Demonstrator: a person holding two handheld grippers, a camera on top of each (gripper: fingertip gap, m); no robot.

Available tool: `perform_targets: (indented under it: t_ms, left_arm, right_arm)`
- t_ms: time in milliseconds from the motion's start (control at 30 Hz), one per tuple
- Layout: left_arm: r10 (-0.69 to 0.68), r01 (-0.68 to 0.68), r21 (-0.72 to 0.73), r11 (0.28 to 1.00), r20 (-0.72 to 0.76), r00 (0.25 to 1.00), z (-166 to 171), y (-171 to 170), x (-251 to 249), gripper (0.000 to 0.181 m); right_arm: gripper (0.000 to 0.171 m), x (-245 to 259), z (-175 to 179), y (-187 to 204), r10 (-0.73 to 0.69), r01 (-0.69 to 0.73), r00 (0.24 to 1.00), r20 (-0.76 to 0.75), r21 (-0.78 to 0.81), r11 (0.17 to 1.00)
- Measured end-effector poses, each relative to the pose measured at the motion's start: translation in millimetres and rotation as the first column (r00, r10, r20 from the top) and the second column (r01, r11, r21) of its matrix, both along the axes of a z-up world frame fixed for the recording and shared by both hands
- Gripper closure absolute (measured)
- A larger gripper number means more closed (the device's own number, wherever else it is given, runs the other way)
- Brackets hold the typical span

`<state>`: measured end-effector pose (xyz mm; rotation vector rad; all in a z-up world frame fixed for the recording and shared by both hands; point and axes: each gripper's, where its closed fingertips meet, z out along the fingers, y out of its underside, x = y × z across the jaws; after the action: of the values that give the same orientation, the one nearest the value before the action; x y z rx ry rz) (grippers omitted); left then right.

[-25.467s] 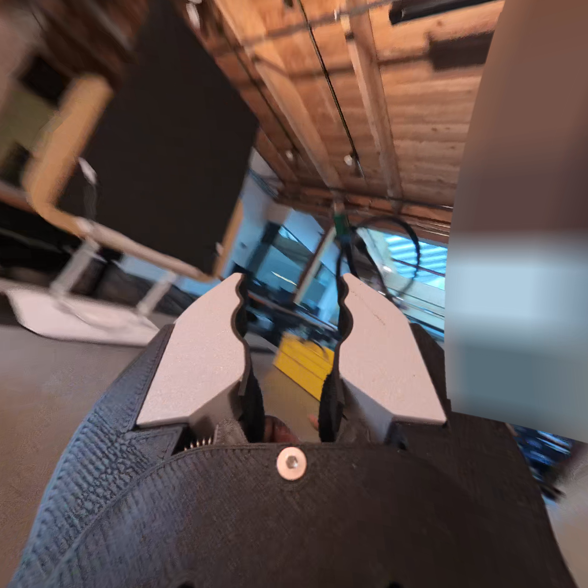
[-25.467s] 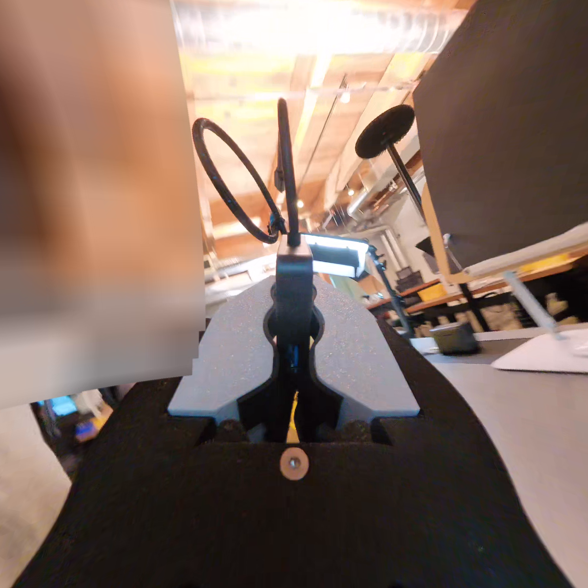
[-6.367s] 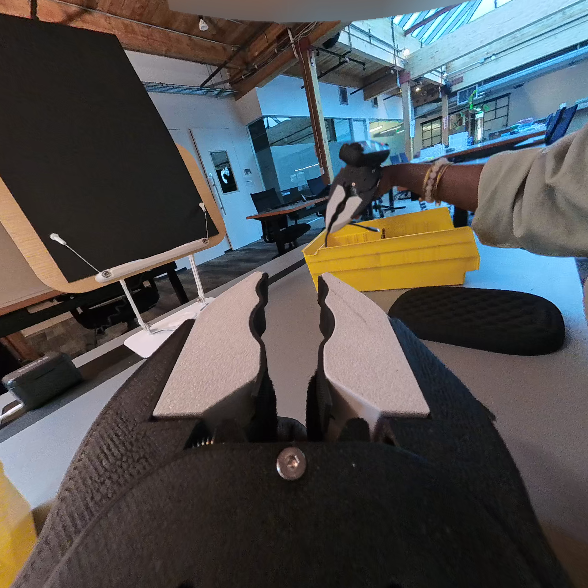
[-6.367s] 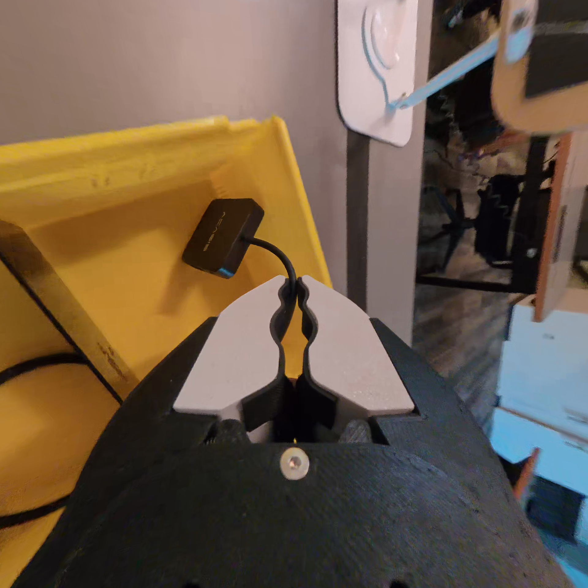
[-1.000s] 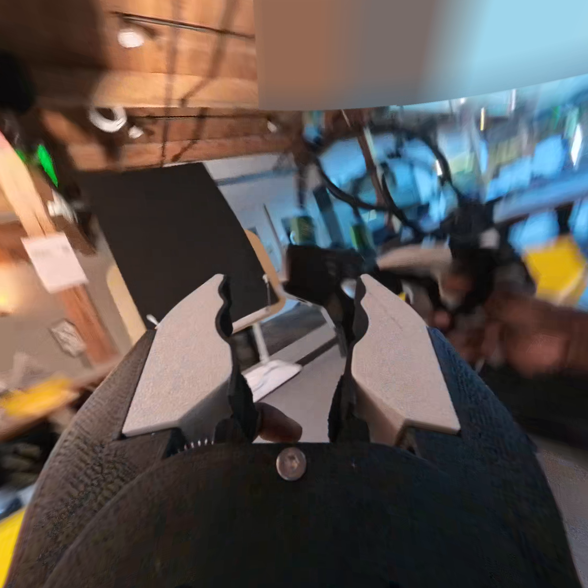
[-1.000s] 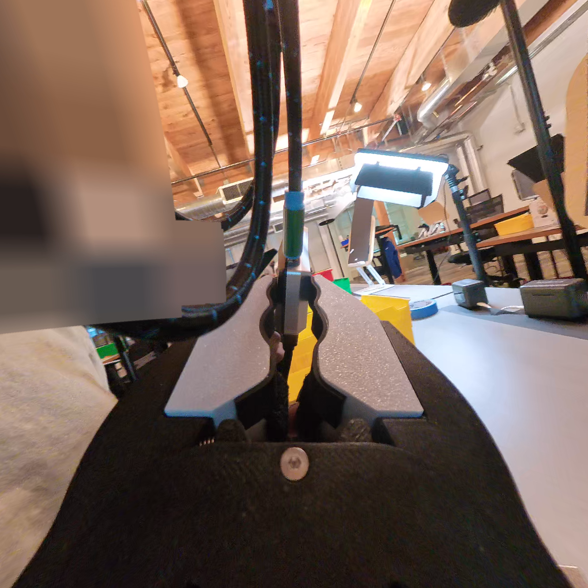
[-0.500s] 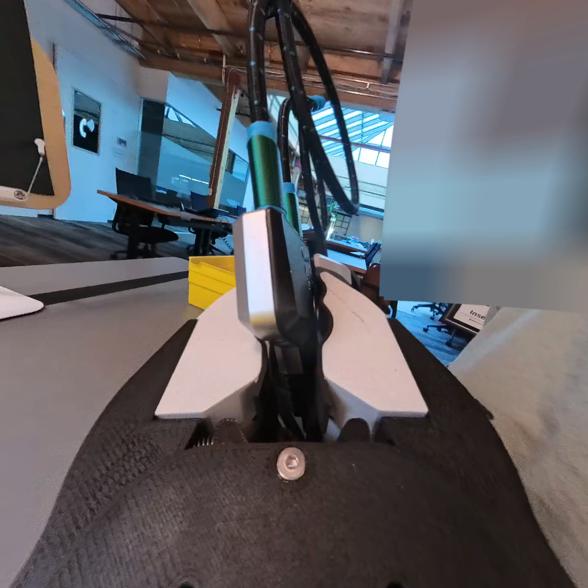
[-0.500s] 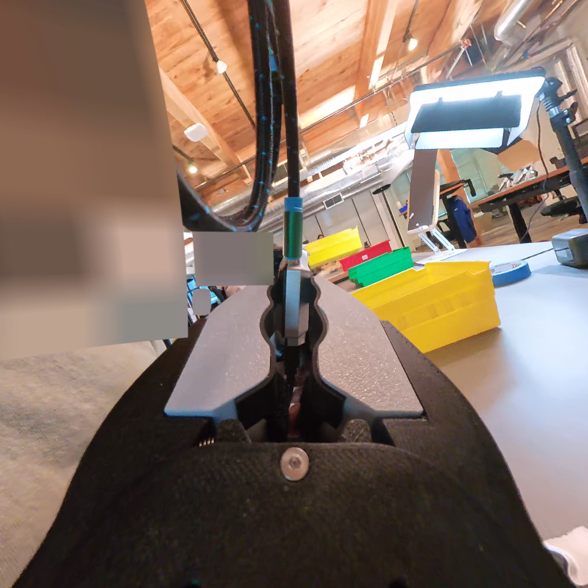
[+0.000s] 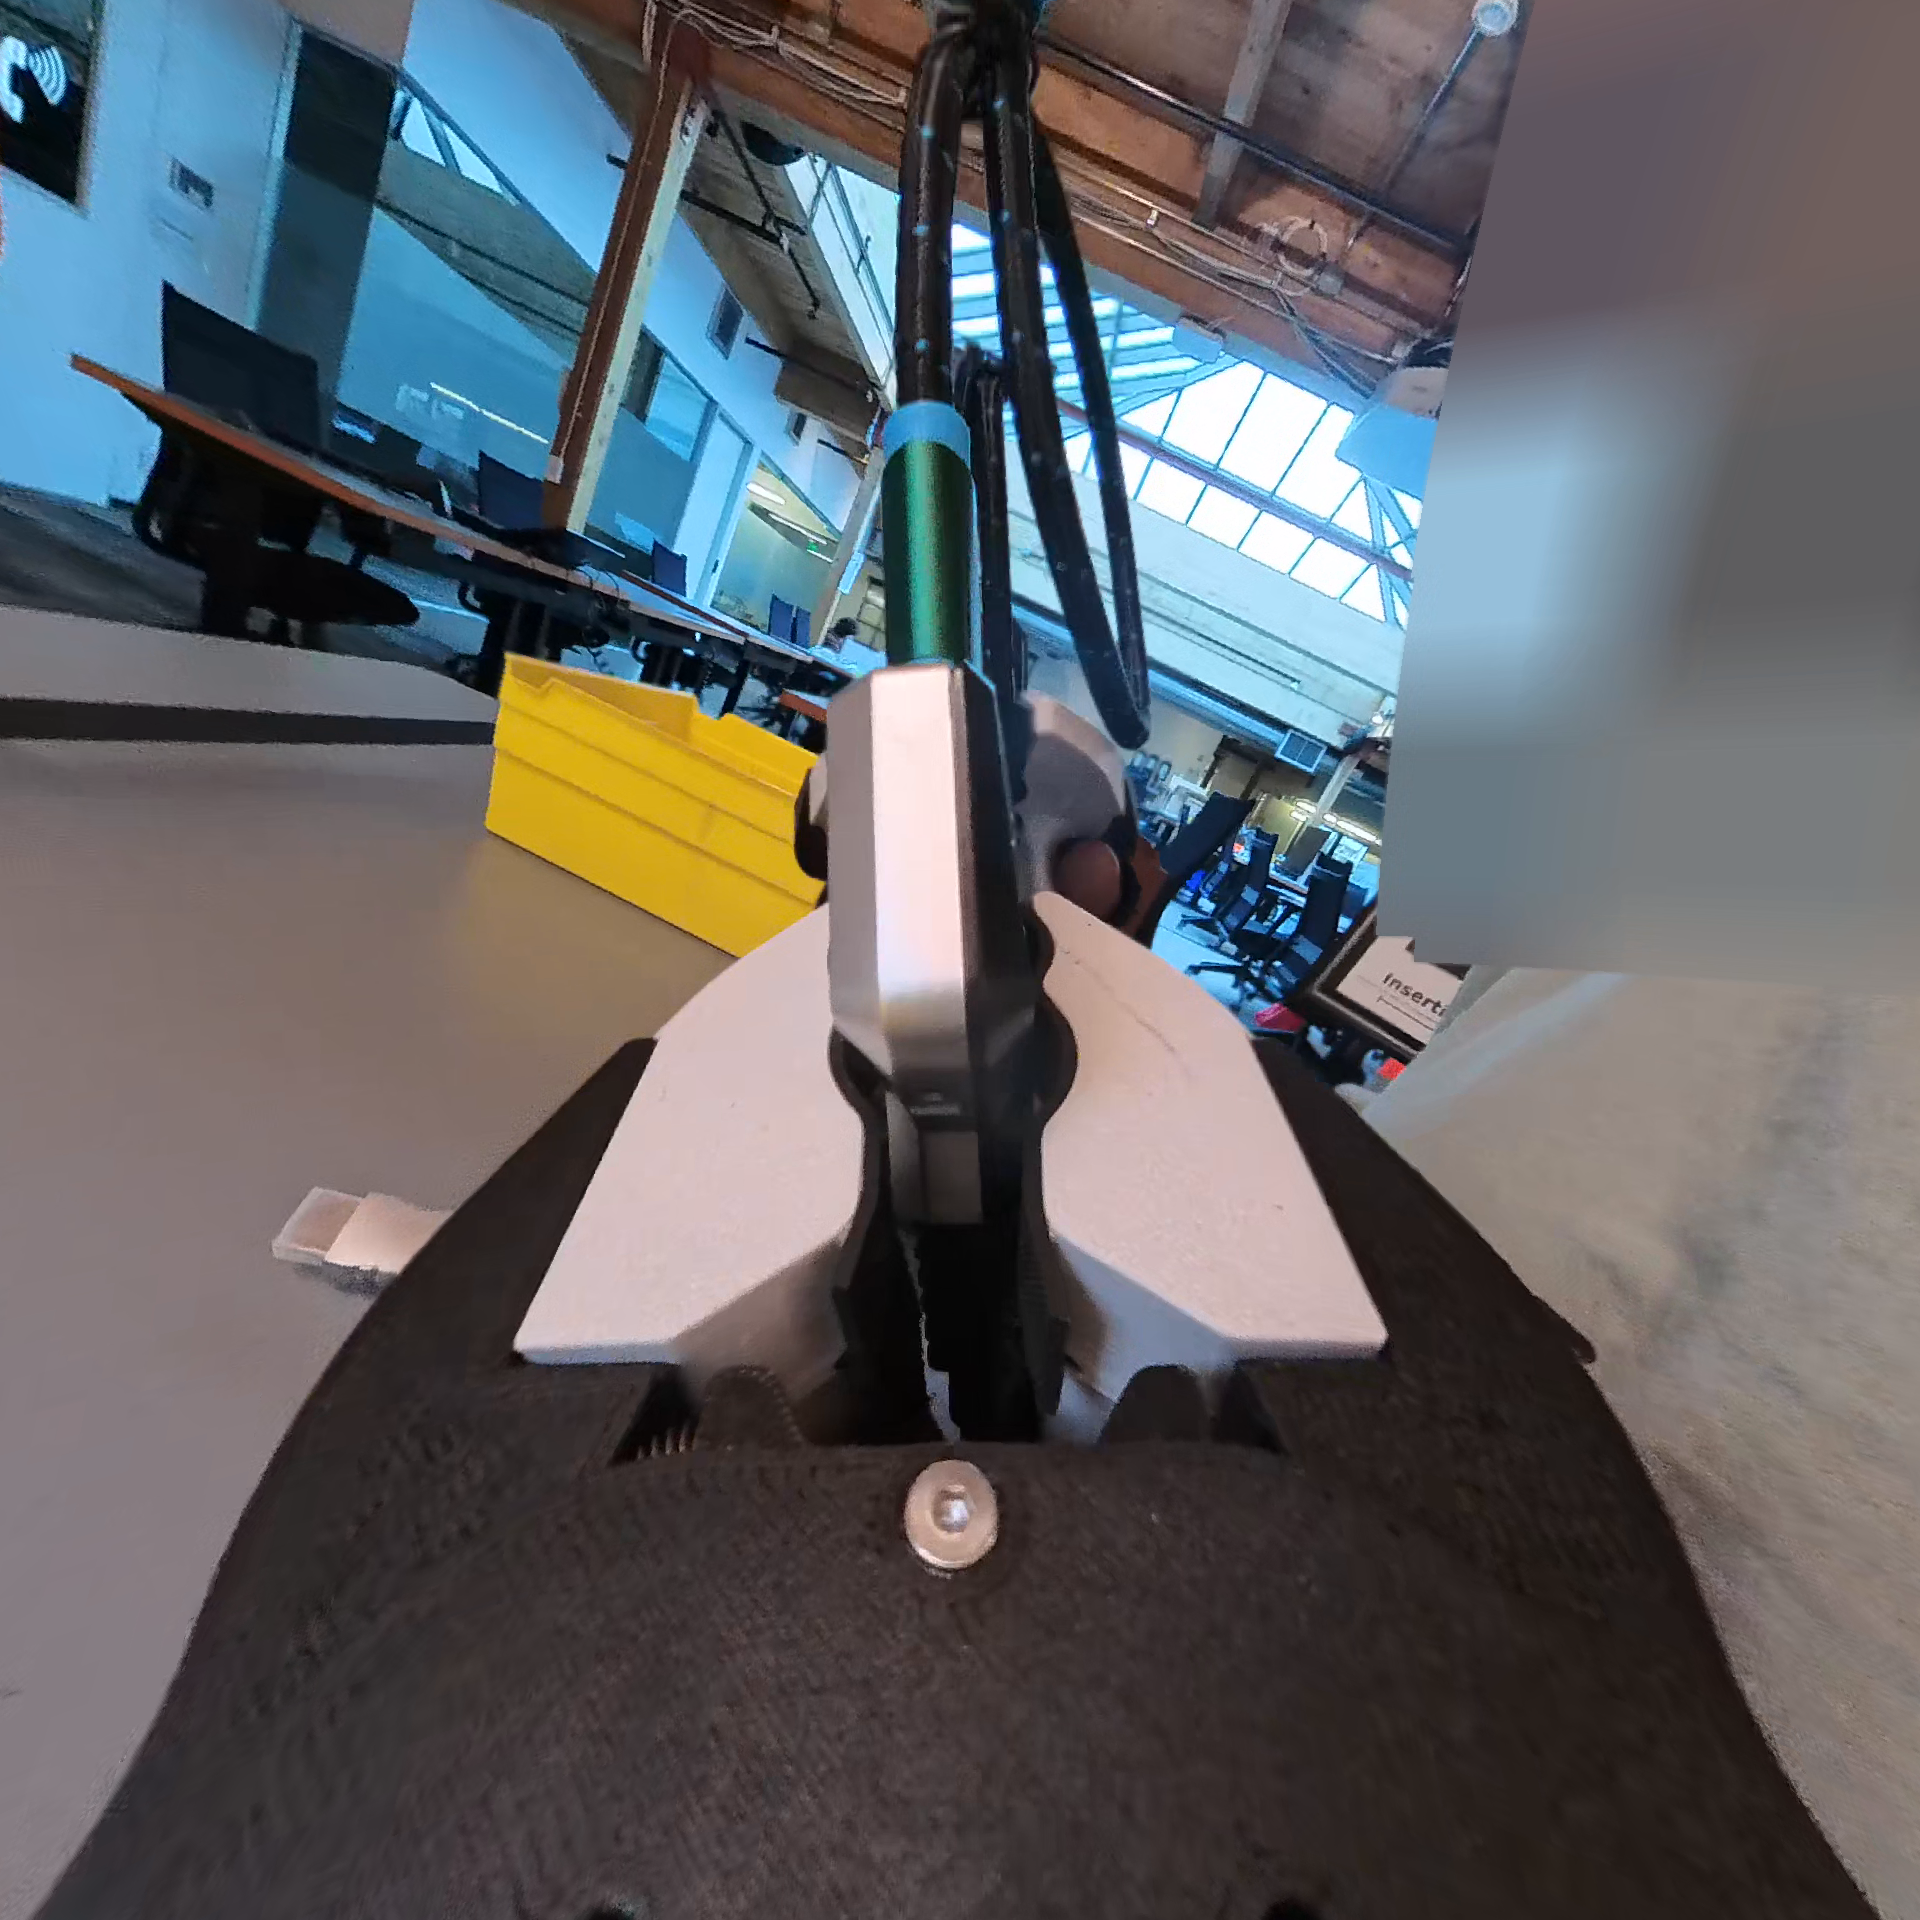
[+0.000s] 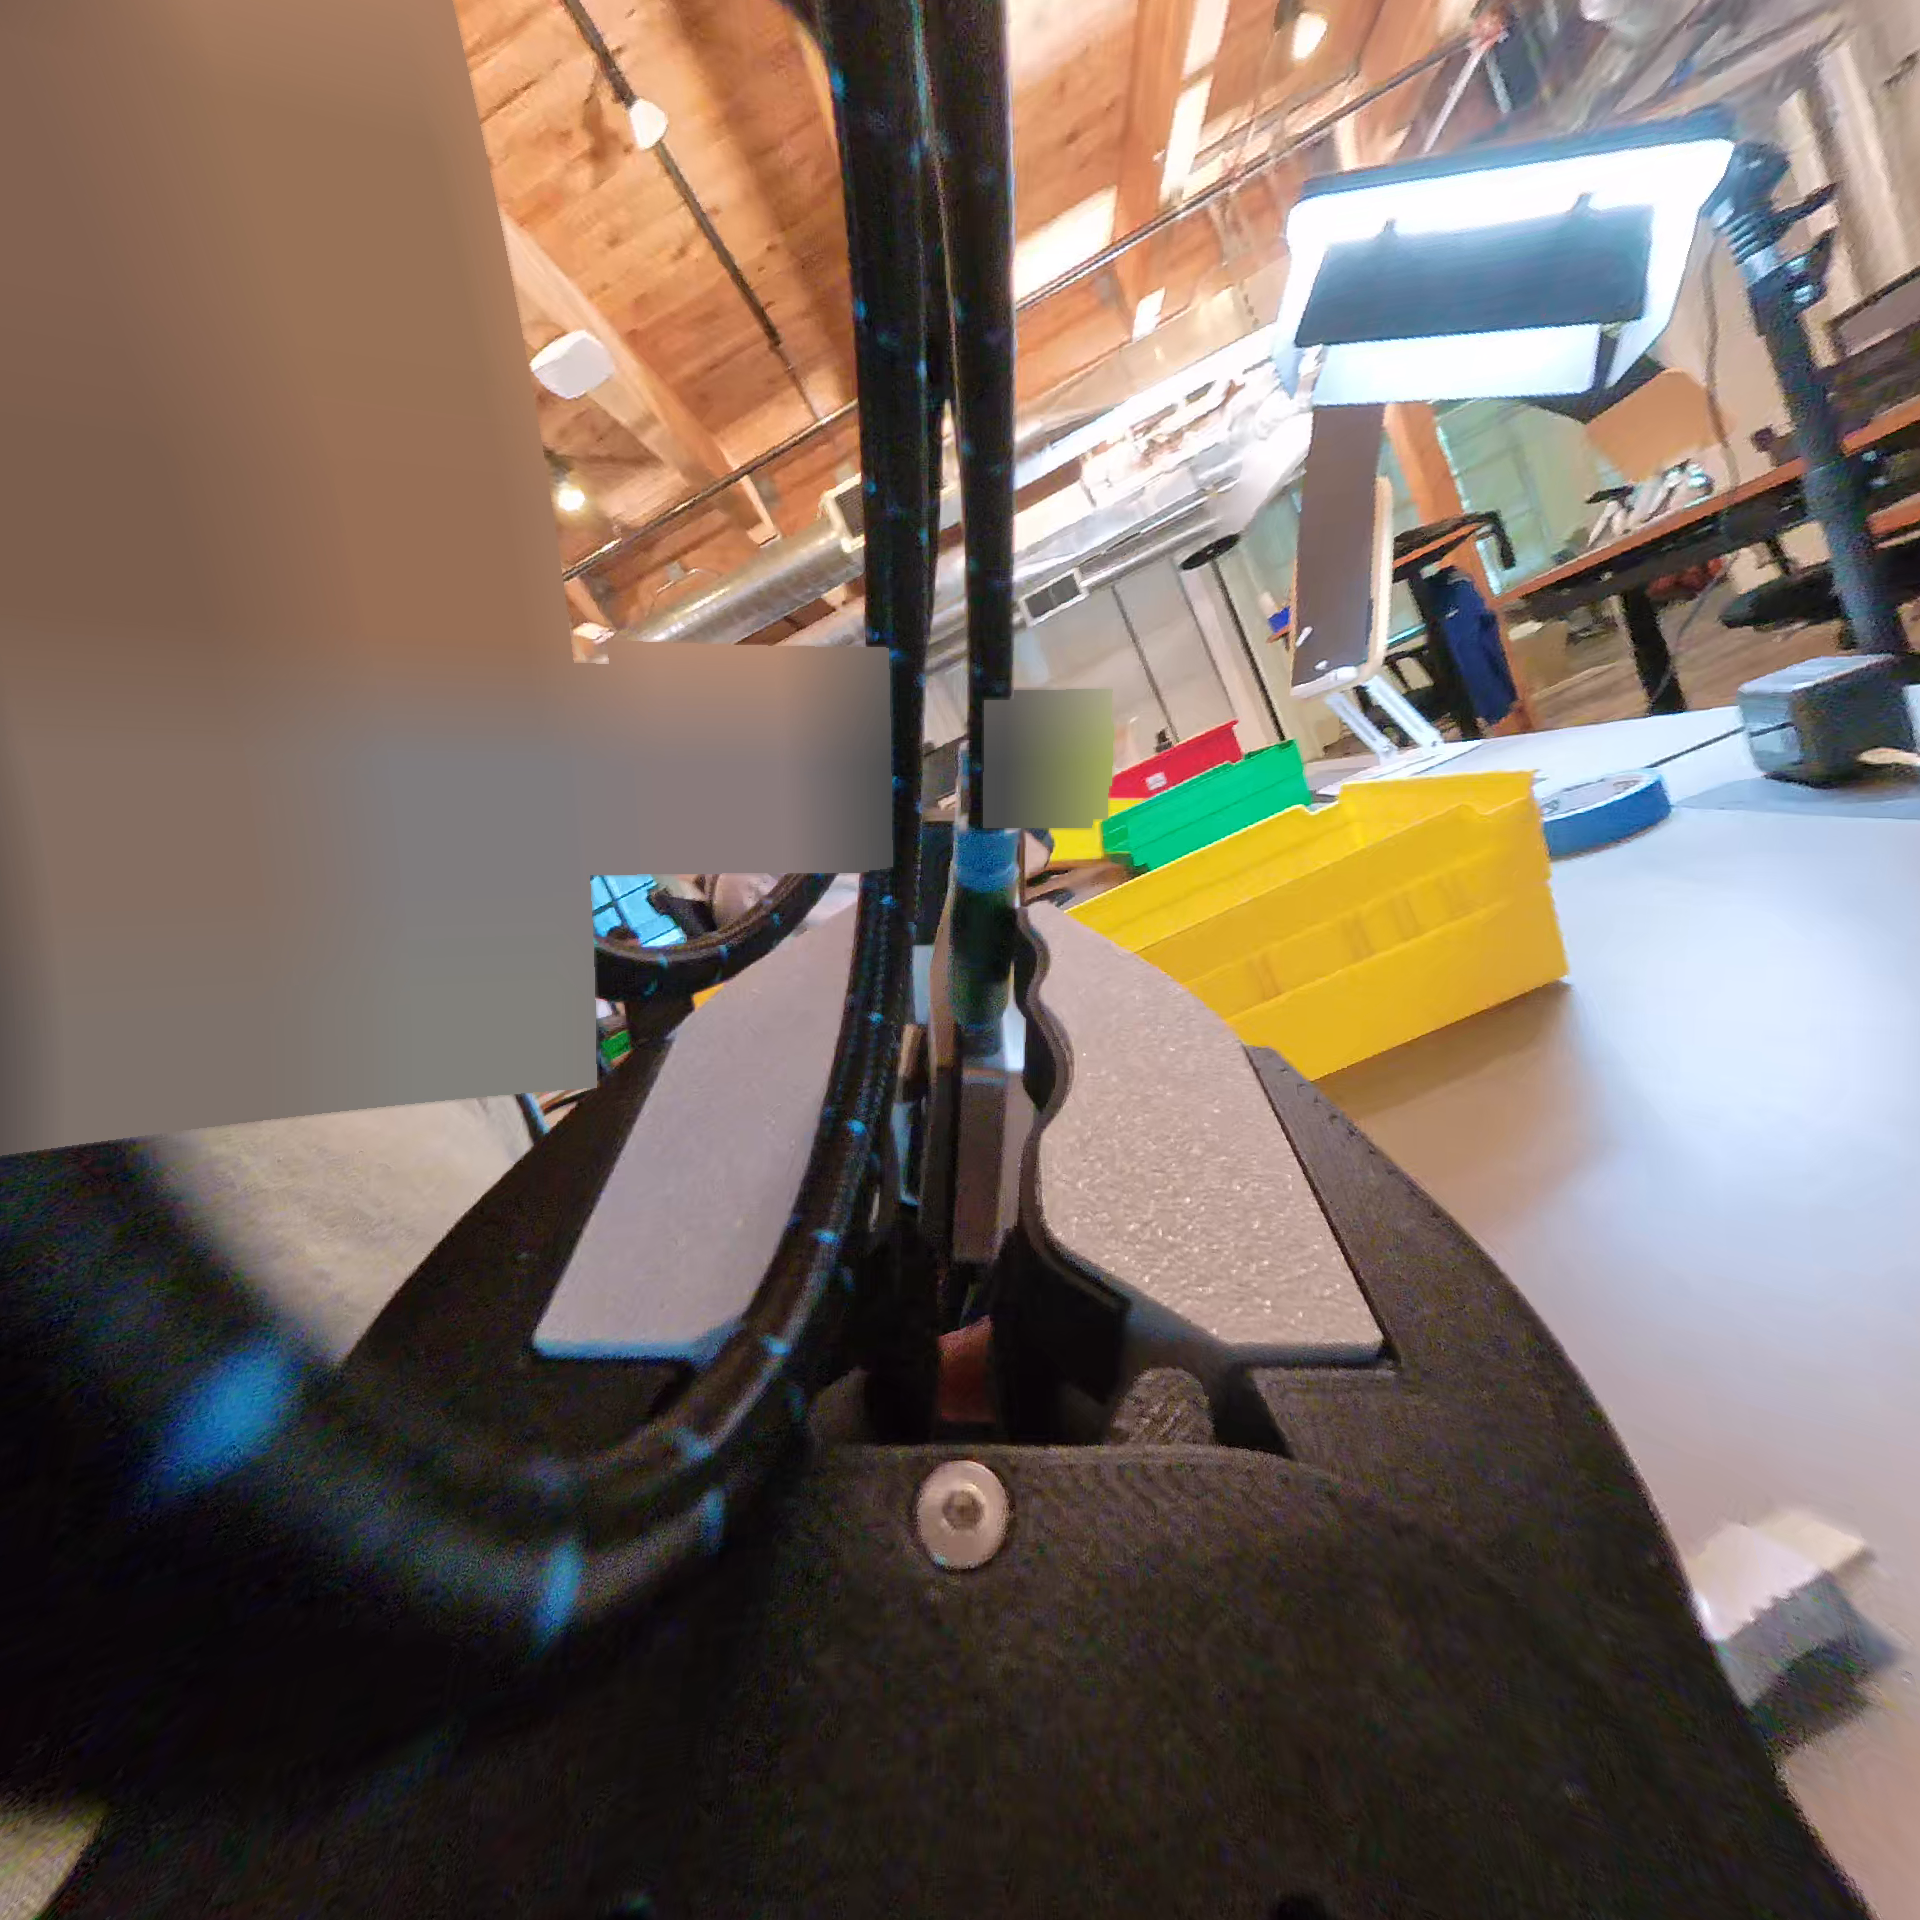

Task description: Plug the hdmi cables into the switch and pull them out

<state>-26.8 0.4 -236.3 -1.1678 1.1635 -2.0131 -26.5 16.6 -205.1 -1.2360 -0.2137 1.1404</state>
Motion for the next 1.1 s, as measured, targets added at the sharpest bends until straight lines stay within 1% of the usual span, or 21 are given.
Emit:
perform_targets:
  t_ms: [67,233,433,500,533,567,600,667,700,733,767,800,867,933,967,1033,1100]
  left_arm:
    - [-0.015,0.015,-0.01,1.0,-0.026,1.0,-6.7,-0.7,1.5,0.159]
    - [-0.024,0.024,-0.005,1.0,-0.062,0.998,-14.3,-1.4,4.1,0.158]
    - [-0.043,0.044,0.012,0.999,-0.113,0.993,-22.1,-5.6,8.4,0.157]
    - [-0.057,0.06,0.02,0.998,-0.122,0.991,-24.0,-7.9,8.1,0.157]
    - [-0.059,0.062,0.021,0.998,-0.128,0.99,-25.3,-8.3,7.8,0.158]
    - [-0.064,0.067,0.021,0.998,-0.138,0.988,-27.3,-8.6,7.6,0.158]
    - [-0.067,0.071,0.023,0.997,-0.148,0.987,-29.5,-9.1,7.3,0.158]
    - [-0.071,0.079,0.046,0.996,-0.158,0.985,-31.5,-12.3,7.9,0.158]
    - [-0.076,0.085,0.051,0.995,-0.155,0.985,-30.9,-13.5,7.9,0.158]
    - [-0.083,0.092,0.05,0.995,-0.149,0.985,-30.1,-14.1,7.5,0.159]
    - [-0.079,0.087,0.048,0.995,-0.146,0.986,-29.8,-13.3,7.3,0.159]
    - [-0.07,0.077,0.044,0.996,-0.144,0.987,-29.9,-11.8,7.2,0.159]
    - [-0.063,0.067,0.022,0.997,-0.139,0.988,-29.2,-8.8,6.4,0.158]
    - [-0.064,0.067,0.015,0.998,-0.154,0.986,-31.2,-8.0,7.3,0.158]
    - [-0.062,0.065,0.016,0.998,-0.16,0.985,-32.0,-7.8,7.9,0.158]
    - [-0.053,0.057,0.02,0.998,-0.161,0.986,-32.0,-7.4,8.5,0.158]
    - [-0.005,0.011,0.039,0.999,-0.149,0.989,-29.6,-4.7,11.2,0.157]
  right_arm:
    - [0.161,5.7,-4.4,3.4,-0.022,0.022,1.0,0.002,-0.017,1.0]
    - [0.163,10.2,-10.5,4.9,-0.047,0.048,0.999,0.02,-0.036,0.998]
    - [0.162,16.6,-13.1,4.7,-0.092,0.088,0.994,-0.056,-0.067,0.994]
    - [0.162,16.3,-13.4,2.9,-0.077,0.074,0.995,-0.057,-0.058,0.996]
    - [0.162,16.1,-14.6,2.5,-0.068,0.065,0.997,-0.037,-0.062,0.996]
    - [0.162,15.4,-16.9,2.0,-0.06,0.061,0.998,0.014,-0.067,0.996]
    - [0.162,14.9,-19.7,1.4,-0.055,0.062,0.993,0.1,-0.074,0.995]
    - [0.161,14.1,-22.0,-2.0,-0.026,0.052,0.96,0.279,-0.087,0.995]
    - [0.16,14.0,-21.1,-3.3,-0.018,0.051,0.942,0.336,-0.089,0.995]
    - [0.16,13.0,-19.6,-4.1,-0.009,0.043,0.935,0.355,-0.089,0.995]
    - [0.16,12.3,-18.4,-3.5,-0.006,0.039,0.941,0.339,-0.089,0.995]
    - [0.161,12.3,-18.4,-2.0,-0.008,0.037,0.957,0.289,-0.094,0.995]
    - [0.162,14.1,-19.0,1.8,-0.033,0.046,0.993,0.113,-0.108,0.993]
    - [0.162,16.9,-20.7,3.5,-0.074,0.074,0.997,-0.005,-0.104,0.992]
    - [0.162,17.8,-21.4,3.8,-0.082,0.081,0.997,-0.009,-0.1,0.992]
    - [0.16,16.9,-22.7,3.6,-0.065,0.074,0.994,0.089,-0.099,0.992]
    - [0.158,19.1,-22.7,6.1,-0.079,0.102,0.979,0.185,-0.119,0.988]
